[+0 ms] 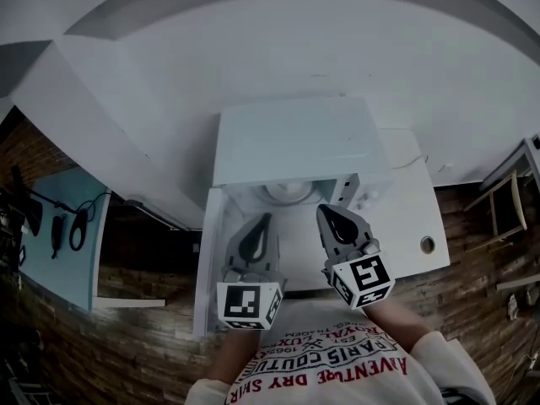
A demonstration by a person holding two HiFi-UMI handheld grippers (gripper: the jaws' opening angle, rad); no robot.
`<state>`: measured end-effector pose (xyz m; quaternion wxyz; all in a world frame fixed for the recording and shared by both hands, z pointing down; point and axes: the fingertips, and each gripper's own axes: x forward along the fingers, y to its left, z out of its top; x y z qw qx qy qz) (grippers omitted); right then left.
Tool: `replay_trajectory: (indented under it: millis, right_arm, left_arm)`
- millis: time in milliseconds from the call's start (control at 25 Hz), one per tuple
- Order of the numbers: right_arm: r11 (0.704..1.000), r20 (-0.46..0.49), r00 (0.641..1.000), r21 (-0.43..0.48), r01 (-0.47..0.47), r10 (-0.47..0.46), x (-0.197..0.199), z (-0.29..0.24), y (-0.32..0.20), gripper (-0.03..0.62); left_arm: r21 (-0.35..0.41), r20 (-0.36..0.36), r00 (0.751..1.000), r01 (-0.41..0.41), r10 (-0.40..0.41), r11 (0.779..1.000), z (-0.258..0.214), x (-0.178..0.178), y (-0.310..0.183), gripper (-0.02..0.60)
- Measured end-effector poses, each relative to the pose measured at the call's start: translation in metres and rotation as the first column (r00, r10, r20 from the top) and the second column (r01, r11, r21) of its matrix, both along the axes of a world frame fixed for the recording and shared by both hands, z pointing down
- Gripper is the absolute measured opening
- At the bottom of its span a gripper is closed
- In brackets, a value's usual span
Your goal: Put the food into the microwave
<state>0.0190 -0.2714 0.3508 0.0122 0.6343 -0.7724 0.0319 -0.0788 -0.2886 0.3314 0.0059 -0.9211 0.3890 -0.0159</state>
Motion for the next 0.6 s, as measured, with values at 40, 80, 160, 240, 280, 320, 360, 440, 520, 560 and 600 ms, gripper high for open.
replay_trajectory:
  millis: [40,80,160,240,280,320,360,440,520,560,600]
  right_arm:
    - [1.0,0.003,1.0,-0.003,-0.003,0.003,0.001,0.001,0.0,0.011]
    - [1.0,0.005,1.0,-0.005,-0.006,0.006,0.003,0.001,0.0,0.011]
    - [1.0,0.007,1.0,-0.009,-0.011,0.011,0.006,0.002,0.0,0.011]
    - [1.0,0.016,1.0,-0.014,-0.013,0.013,0.009,0.003,0.001,0.011]
    - [1.0,0.025,1.0,-0.015,-0.012,0.013,0.01,0.004,0.002,0.011]
    - [1.0,0.033,0.999,-0.015,-0.01,0.011,0.011,0.004,0.002,0.011]
    - [1.0,0.038,0.999,-0.015,-0.007,0.007,0.012,0.005,0.002,0.011]
    - [1.0,0.041,0.999,-0.014,-0.002,0.002,0.013,0.005,0.001,0.011]
    - [1.0,0.042,0.999,-0.019,-0.002,0.002,0.015,0.007,-0.001,0.011]
    - [1.0,0.042,0.999,-0.022,-0.003,0.004,0.016,0.007,-0.001,0.011]
    - [1.0,0.043,0.999,-0.025,-0.004,0.005,0.017,0.008,-0.002,0.011]
  left_arm:
    - [-0.006,-0.004,1.0,0.001,-0.001,1.0,0.001,0.0,-0.001,0.006]
    - [-0.01,-0.008,1.0,0.003,-0.003,1.0,0.001,-0.001,-0.001,0.006]
    - [-0.014,-0.009,1.0,0.005,-0.005,1.0,0.001,0.0,-0.002,0.006]
    - [-0.016,-0.008,1.0,0.003,-0.003,1.0,0.002,0.002,-0.001,0.006]
    - [-0.018,-0.007,1.0,0.002,-0.002,1.0,0.003,0.003,0.0,0.006]
    - [-0.022,-0.008,1.0,0.001,-0.001,1.0,0.004,0.004,0.0,0.006]
    - [-0.027,-0.012,1.0,0.0,-0.001,1.0,0.005,0.005,0.0,0.006]
    - [-0.042,-0.026,1.0,0.003,-0.004,0.999,0.007,0.005,-0.002,0.006]
    - [-0.057,-0.034,0.999,0.012,-0.014,0.998,0.01,0.004,-0.005,0.006]
    - [-0.065,-0.036,0.999,0.018,-0.02,0.998,0.012,0.003,-0.006,0.006]
    - [-0.073,-0.037,0.999,0.023,-0.026,0.997,0.014,0.003,-0.008,0.006]
